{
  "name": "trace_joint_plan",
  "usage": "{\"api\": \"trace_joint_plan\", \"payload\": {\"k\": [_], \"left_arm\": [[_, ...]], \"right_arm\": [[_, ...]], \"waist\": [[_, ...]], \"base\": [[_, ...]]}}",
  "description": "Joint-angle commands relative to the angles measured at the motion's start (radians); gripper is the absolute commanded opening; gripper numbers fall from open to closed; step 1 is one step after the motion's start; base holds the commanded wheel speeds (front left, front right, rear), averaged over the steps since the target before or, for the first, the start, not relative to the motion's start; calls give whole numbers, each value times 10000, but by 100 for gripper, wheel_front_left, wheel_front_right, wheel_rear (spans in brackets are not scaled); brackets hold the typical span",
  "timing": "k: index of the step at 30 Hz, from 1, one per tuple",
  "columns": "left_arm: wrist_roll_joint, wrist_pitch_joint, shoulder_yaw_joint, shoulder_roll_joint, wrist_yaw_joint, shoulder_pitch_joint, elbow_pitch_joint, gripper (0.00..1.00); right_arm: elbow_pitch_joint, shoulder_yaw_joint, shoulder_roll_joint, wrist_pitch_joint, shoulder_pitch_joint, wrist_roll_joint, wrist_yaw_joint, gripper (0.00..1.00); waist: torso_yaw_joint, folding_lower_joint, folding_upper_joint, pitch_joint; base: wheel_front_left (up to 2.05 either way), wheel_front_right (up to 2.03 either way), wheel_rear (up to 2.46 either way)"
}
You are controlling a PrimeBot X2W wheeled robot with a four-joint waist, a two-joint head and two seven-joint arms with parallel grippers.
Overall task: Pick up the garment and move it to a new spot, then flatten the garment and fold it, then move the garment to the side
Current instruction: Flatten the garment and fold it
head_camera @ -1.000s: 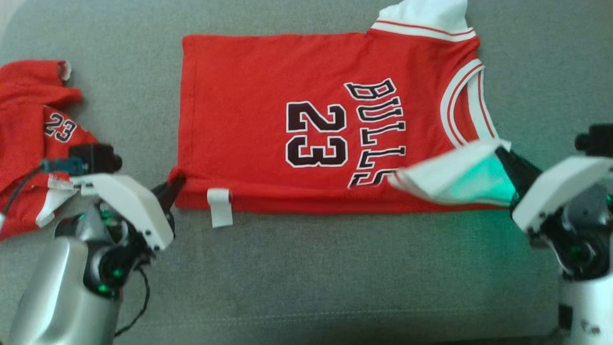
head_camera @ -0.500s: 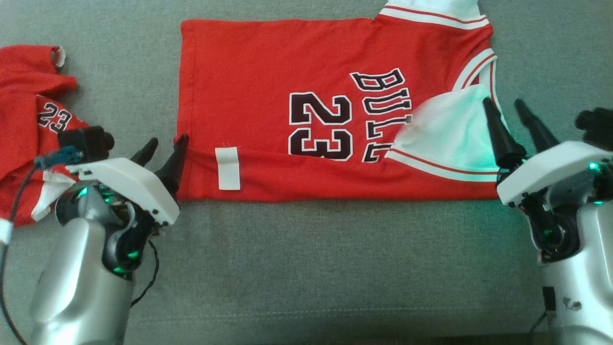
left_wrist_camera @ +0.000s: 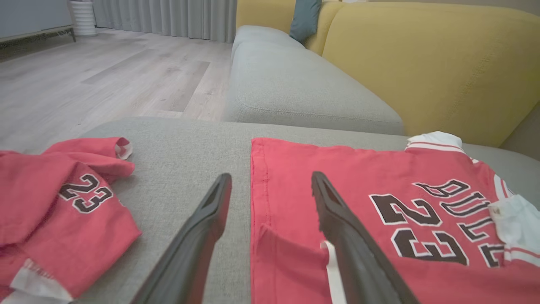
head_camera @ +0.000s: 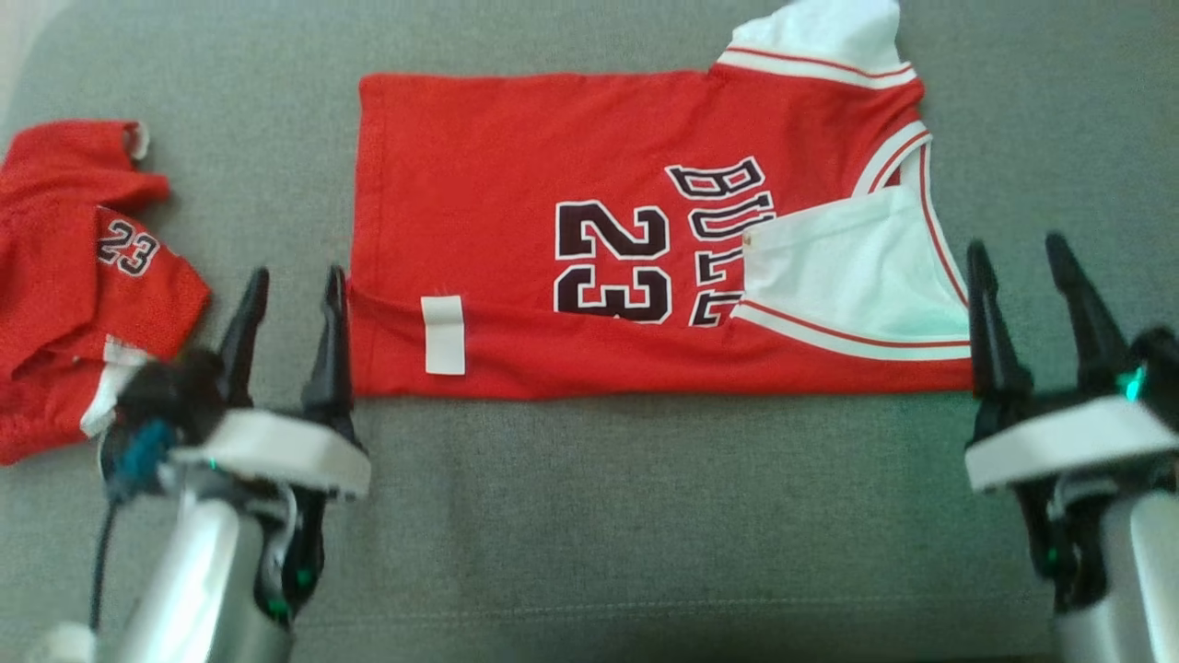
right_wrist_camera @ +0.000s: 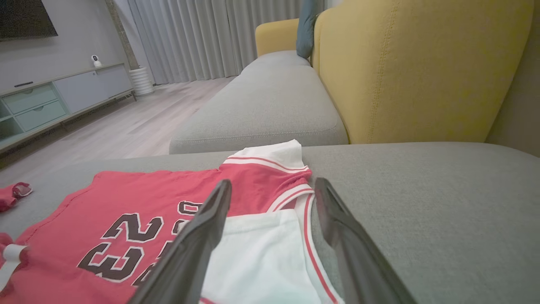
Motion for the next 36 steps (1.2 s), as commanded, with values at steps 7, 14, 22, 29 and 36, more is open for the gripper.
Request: {"api": "trace_joint_plan", "payload": {"k": [7,14,22,29,36], "left_arm": [[413,-415,199,171,366,1006,-737,100],[400,-423,177,278,388,1311,-670,100],[364,84,-159,389,50,745,-180,100],[-27,690,-276,282,-321,-21,769,100],[-675,1518,-228,111,-596,-501,1896,100]], "right_arm": [[-1291,134,361,232,1413,-359,40,100],[-1489,8,404,392,1775,-342,40,100],[-975,-359,276,680,1593,-214,40,100],[20,-704,-37,1263,1111,86,40,100],[1029,-922,57,2441,387,235,40,100]], "waist": [[-43,1,0,-553],[-68,1,0,-733],[-47,1,0,-482],[-6,1,0,-12],[-2,1,0,353]], "base": [[0,0,0],[0,0,0],[0,0,0],[0,0,0],[0,0,0]]}}
